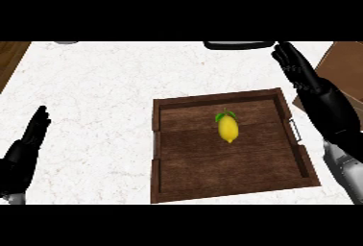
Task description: Pick the lemon from the tray and place it in the cardboard box
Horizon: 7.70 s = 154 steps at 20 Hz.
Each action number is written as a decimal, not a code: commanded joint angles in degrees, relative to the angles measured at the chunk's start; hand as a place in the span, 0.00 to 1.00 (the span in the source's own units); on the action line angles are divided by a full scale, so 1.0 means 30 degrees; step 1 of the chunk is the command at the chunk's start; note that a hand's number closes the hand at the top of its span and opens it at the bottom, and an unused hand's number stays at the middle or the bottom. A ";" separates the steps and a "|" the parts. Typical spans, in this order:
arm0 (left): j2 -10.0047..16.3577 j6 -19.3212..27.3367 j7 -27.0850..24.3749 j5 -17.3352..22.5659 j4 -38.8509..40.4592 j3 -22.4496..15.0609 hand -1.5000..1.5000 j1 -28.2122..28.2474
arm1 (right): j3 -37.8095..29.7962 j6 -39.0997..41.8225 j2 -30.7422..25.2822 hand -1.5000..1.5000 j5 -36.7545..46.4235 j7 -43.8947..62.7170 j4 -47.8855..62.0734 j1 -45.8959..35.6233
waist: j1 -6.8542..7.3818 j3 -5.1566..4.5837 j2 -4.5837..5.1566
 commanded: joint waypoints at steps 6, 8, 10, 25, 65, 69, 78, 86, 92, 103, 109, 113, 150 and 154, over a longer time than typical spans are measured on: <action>-0.1156 -0.1907 0.3425 0.4467 -0.2420 0.0826 0.50 -0.0862 | -0.1054 -0.1184 0.0698 0.00 -0.1911 0.5933 0.1523 0.0662 | 0.0837 -0.0556 -0.0372; -0.1509 -0.1720 0.3444 0.4598 -0.1053 0.0855 0.50 -0.1081 | -0.3305 -0.6398 0.0200 0.00 0.2446 0.3116 0.2396 0.0717 | 0.0168 -0.0556 -0.0294; -0.1367 -0.2141 0.4468 0.5308 -0.1880 0.0924 0.50 -0.1306 | -0.2934 -0.6877 0.1321 0.00 0.2665 0.1449 0.1043 0.1648 | 0.0473 -0.0529 -0.0334; -0.1410 -0.2666 0.4926 0.5468 -0.1615 0.1118 0.50 -0.1448 | 0.2916 0.0394 -0.5326 0.00 1.0193 1.2425 -0.3862 0.0637 | 0.0975 -0.0710 -0.0326; -0.2551 -0.3524 0.6511 0.4492 -0.3321 0.2655 0.50 -0.1233 | 0.3962 1.0122 0.4891 0.00 1.3755 2.1546 0.1244 -0.4329 | 0.0772 -0.0546 -0.0263; -0.2800 -0.3089 0.6934 0.4190 -0.2317 0.2432 0.50 -0.2970 | 0.4042 1.0575 0.5053 0.00 1.4345 2.1022 0.3099 -0.4454 | 0.0720 -0.0545 -0.0234; -0.2683 -0.4849 0.5670 0.4597 -0.2108 0.3412 0.50 -0.1270 | 0.3526 1.1110 0.6500 0.00 1.6229 2.1194 0.3190 -0.3312 | 0.0751 -0.0548 -0.0266; -0.2827 -0.4250 0.6634 0.4031 -0.2301 0.3633 0.50 -0.2090 | 0.2406 1.3120 0.7429 0.00 1.7166 2.1928 0.3223 -0.4089 | 0.0709 -0.0547 -0.0277; -0.3552 -0.4614 0.5394 0.3630 -0.1854 0.3588 0.50 -0.1667 | 0.2023 1.2524 0.7040 0.00 1.8691 1.9289 0.4431 -0.2815 | 0.0708 -0.0547 -0.0258; -0.3866 -0.4166 0.7560 0.3203 -0.4053 0.3317 0.50 -0.1694 | 0.1021 1.4114 0.7980 0.00 1.9721 1.9210 0.4947 -0.2949 | 0.0719 -0.0544 -0.0271; -0.3947 -0.4373 0.7811 0.2972 -0.3765 0.3461 0.50 -0.1852 | 0.1274 1.1952 0.8567 0.00 2.1494 1.7580 0.6353 -0.2083 | 0.0721 -0.0543 -0.0260; -0.3367 -0.5428 0.6557 0.3665 -0.2373 0.4581 0.50 -0.1871 | 0.0938 1.0816 0.7808 1.00 2.1853 1.5190 0.7044 -0.2579 | 0.0725 -0.0545 -0.0246; -0.4314 -0.4820 0.7005 0.2432 -0.2232 0.3993 0.50 -0.2586 | -0.2823 1.1427 0.5520 1.00 2.1876 1.3053 -1.1362 0.1898 | 0.0359 -0.0557 -0.0340; -0.4056 -0.5627 0.6647 0.3137 -0.2969 0.4453 0.50 -0.1471 | -0.5037 1.3149 0.5456 1.00 2.1129 1.4986 -1.2114 -0.0011 | 0.0661 -0.0557 -0.0328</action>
